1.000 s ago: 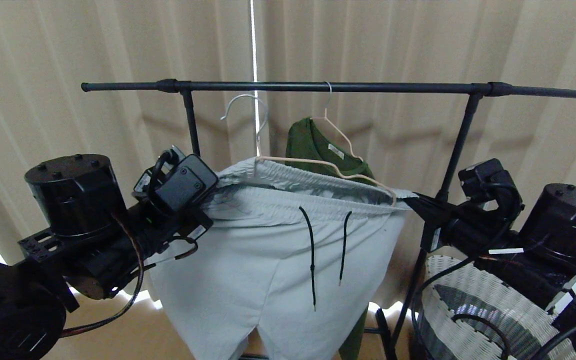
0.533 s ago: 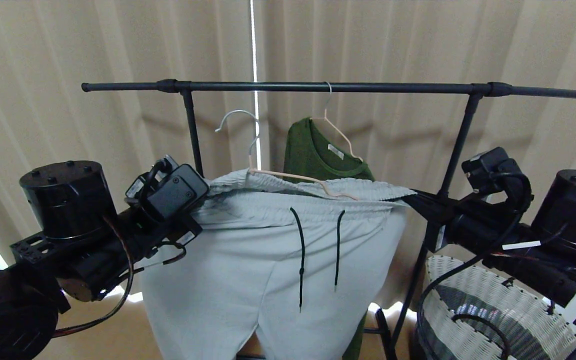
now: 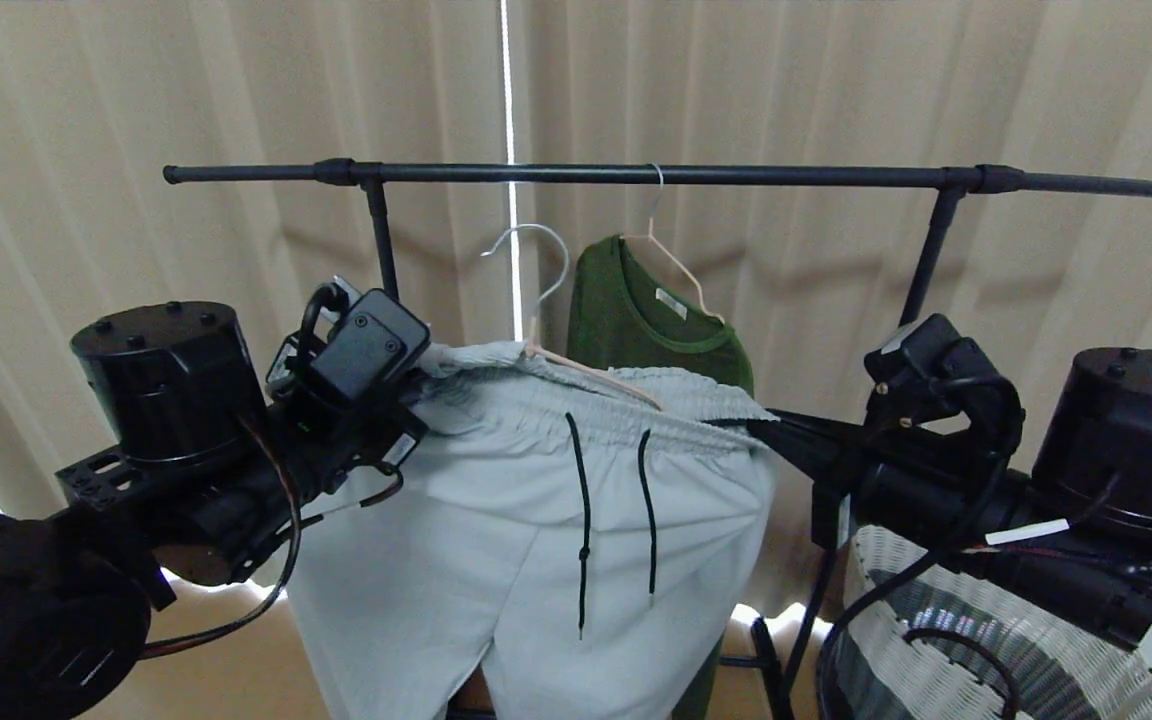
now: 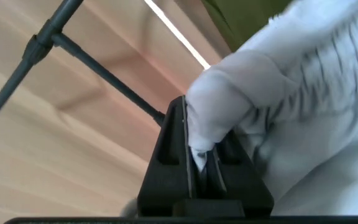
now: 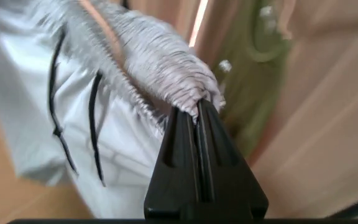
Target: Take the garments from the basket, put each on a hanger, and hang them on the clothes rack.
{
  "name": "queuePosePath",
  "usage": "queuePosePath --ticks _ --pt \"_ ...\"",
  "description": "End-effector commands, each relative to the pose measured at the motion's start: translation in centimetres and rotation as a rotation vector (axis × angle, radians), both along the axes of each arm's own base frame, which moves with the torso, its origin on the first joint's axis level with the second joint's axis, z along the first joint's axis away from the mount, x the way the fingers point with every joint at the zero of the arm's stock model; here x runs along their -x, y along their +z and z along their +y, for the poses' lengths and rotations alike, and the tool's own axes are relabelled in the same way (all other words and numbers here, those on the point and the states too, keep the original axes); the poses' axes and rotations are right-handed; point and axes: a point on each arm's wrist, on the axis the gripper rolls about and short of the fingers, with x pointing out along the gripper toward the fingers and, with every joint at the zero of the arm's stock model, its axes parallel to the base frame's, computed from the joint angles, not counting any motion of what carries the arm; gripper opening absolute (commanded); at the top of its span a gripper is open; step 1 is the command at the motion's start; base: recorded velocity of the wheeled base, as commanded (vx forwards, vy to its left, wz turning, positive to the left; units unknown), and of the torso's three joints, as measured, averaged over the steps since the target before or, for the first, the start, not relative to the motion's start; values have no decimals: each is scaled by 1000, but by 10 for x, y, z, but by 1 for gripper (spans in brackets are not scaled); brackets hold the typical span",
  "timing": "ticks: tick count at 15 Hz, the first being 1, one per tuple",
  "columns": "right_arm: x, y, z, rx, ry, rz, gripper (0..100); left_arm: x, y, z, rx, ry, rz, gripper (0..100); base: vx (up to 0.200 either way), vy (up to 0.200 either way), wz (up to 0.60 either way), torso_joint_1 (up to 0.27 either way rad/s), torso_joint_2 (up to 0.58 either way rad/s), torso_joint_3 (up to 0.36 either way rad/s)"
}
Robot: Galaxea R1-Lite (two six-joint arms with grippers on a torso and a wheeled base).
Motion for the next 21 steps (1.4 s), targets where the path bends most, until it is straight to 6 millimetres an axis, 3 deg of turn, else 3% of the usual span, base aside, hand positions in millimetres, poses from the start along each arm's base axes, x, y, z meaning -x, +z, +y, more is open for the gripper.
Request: queuePosePath --ticks 1,2,3,9,12,15,21 --pt "1 0 2 11 12 -1 0 -5 -1 -8 19 -1 4 0 0 0 0 0 0 0" --pt "2 0 1 16 13 3 0 -5 0 -8 22 -2 2 0 0 0 0 0 0 0" --pt "4 0 0 27 14 8 100 -7 2 -9 42 1 -3 0 0 0 0 0 0 0" --pt "-7 19 7 86 29 -120 100 -11 0 -12 89 1 12 0 0 0 0 0 0 0" --pt "-26 22 21 165 43 -189 100 -8 0 -23 128 -20 19 0 0 0 0 0 0 0" --pt "-31 21 42 178 81 -196 100 -10 2 -30 169 -36 21 0 0 0 0 0 0 0" --pt "-48 28 41 185 21 -205 100 -3 5 -31 185 -51 17 0 0 0 0 0 0 0"
